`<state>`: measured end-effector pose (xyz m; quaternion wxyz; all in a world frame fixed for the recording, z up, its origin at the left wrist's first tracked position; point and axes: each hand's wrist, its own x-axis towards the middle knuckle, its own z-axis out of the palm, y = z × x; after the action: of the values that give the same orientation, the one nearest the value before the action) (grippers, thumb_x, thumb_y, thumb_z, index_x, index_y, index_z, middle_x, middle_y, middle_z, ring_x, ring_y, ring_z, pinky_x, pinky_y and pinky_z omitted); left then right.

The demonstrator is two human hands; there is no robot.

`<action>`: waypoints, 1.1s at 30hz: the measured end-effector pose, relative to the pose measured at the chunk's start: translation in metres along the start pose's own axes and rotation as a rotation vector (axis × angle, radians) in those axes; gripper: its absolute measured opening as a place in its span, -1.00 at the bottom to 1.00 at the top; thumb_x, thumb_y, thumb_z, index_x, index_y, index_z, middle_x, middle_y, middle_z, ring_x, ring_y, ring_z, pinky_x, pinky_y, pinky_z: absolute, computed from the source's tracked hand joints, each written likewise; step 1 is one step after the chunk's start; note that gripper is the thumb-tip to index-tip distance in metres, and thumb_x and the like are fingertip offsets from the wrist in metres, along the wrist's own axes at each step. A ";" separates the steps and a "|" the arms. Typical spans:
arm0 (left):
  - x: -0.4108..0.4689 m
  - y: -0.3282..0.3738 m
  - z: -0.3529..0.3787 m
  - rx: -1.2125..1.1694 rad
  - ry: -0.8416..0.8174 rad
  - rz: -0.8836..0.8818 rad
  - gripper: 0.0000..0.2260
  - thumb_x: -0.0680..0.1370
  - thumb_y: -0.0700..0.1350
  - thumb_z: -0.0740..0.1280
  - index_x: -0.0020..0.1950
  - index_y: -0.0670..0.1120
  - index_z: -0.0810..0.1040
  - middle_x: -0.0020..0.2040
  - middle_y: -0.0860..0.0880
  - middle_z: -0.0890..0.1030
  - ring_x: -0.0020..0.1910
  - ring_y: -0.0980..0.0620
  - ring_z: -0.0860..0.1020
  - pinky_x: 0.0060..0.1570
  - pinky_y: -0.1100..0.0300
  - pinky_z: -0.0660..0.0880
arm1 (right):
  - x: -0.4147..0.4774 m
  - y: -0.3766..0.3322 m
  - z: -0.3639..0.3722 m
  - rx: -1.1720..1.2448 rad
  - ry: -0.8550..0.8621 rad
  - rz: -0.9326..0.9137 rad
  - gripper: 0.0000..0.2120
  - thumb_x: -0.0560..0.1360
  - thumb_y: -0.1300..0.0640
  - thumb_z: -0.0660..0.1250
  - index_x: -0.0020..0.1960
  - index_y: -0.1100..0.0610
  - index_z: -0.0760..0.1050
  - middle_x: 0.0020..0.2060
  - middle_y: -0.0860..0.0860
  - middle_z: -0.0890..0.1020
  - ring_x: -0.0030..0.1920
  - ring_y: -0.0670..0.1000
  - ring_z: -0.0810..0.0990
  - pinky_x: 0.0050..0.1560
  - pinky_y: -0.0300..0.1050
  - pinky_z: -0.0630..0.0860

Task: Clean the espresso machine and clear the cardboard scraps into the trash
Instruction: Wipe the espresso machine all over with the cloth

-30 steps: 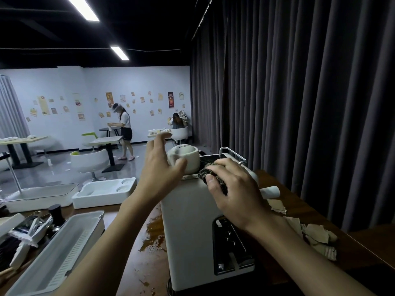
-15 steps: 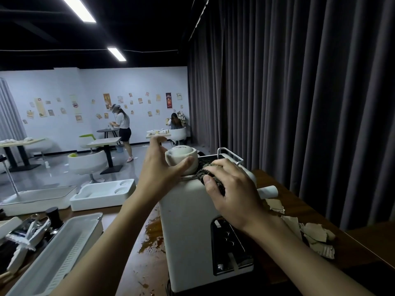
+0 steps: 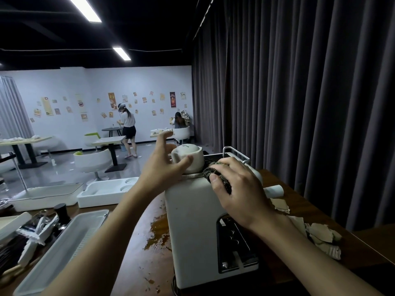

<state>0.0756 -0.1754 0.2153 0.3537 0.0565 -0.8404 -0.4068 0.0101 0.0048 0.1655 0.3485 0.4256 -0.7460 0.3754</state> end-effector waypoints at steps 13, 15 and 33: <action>-0.001 0.002 -0.001 -0.161 -0.032 -0.053 -0.41 0.48 -0.14 0.50 0.42 -0.04 0.30 0.13 0.04 0.54 -0.11 0.29 0.55 -0.23 0.40 0.52 | 0.022 0.006 -0.019 0.015 -0.203 -0.072 -0.75 0.53 0.17 0.31 0.19 0.13 0.58 0.07 0.01 0.55 0.12 0.04 0.53 0.18 0.06 0.48; -0.005 0.002 0.004 -0.046 -0.049 -0.011 -0.44 0.53 -0.09 0.45 0.45 0.01 0.27 0.29 0.00 0.45 0.04 0.20 0.53 0.02 0.20 0.56 | 0.036 0.004 -0.030 -0.035 -0.210 -0.035 -0.70 0.54 0.17 0.34 0.26 0.09 0.52 0.10 0.00 0.54 0.14 0.03 0.51 0.19 0.05 0.47; -0.017 -0.008 0.013 0.297 -0.058 0.108 -0.31 0.40 0.26 0.27 0.49 0.11 0.19 0.43 0.14 0.31 0.26 0.02 0.44 0.32 -0.14 0.37 | 0.089 0.030 -0.048 -0.232 -0.717 0.057 -0.74 0.55 -0.07 0.30 0.22 -0.15 0.57 0.20 -0.18 0.57 0.30 -0.06 0.42 0.39 0.13 0.24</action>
<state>0.0784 -0.1659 0.1950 0.3381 0.0513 -0.9030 -0.2600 -0.0421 0.0236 0.2555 0.1005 0.4666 -0.8697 0.1253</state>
